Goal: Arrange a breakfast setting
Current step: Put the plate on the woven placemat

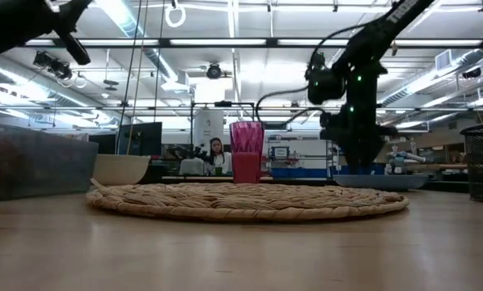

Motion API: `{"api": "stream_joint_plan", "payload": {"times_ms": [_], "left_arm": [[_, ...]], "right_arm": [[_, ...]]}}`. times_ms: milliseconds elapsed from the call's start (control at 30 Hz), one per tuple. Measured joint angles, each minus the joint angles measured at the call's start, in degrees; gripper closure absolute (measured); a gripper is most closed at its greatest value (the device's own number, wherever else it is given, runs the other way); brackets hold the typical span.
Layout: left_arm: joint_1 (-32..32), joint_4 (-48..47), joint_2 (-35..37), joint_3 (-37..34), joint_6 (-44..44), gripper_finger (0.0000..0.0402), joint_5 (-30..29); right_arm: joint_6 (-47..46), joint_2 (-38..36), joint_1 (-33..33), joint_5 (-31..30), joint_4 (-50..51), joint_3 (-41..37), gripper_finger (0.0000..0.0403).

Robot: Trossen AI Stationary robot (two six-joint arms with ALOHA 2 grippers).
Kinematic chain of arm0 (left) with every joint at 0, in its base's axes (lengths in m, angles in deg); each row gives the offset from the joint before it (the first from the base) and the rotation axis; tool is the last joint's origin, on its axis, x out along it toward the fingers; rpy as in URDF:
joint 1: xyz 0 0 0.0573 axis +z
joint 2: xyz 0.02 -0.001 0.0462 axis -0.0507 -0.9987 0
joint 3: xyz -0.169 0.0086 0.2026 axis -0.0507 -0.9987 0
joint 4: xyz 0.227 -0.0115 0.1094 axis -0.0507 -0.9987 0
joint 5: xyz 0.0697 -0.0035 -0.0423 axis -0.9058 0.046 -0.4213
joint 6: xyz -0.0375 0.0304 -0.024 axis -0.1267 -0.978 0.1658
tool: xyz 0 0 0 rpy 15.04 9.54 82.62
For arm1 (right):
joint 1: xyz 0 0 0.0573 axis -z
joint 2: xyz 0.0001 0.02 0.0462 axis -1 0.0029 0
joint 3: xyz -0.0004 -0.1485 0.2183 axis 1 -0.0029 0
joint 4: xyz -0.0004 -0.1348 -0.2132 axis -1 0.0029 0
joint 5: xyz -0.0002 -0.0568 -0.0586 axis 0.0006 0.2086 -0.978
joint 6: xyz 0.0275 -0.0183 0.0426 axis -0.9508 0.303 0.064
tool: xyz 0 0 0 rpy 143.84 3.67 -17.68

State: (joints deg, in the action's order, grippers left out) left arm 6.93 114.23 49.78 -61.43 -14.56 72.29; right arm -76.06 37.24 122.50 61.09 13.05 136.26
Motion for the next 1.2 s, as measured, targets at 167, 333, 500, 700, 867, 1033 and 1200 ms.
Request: {"api": "stream_joint_plan", "payload": {"times_ms": [167,333,500,700,867,1033,1200], "left_arm": [[0.0,-1.6,-2.3,6.3,-6.7,0.0354,-0.5],[0.0,-11.8,-8.3,14.9,-10.6,0.0354,-0.6],[0.0,-22.5,-15.1,22.1,-11.0,0.0354,-0.6],[0.0,-27.7,-22.2,29.5,-17.7,0.0354,-0.5],[0.0,-33.7,-25.1,35.5,-21.2,0.0354,-0.5],[-0.3,-45.4,-28.4,41.7,-21.5,0.0354,-0.5],[-3.3,-51.8,-33.2,50.3,-22.3,0.0354,0.9]], "right_arm": [[1.6,4.3,0.2,1.6,0.0,0.0,0.0229],[2.2,6.3,0.1,1.9,-0.4,0.0,0.0268],[4.7,5.7,0.1,-0.9,-1.1,-0.1,0.0347],[3.8,0.4,-1.3,-5.2,5.7,0.6,0.0387],[3.9,-7.3,-7.2,-6.8,16.9,4.8,0.0392],[4.9,-13.2,-17.7,-5.8,22.6,11.5,0.0392],[13.7,-14.6,-28.8,-3.2,22.3,18.0,0.0392]]}}
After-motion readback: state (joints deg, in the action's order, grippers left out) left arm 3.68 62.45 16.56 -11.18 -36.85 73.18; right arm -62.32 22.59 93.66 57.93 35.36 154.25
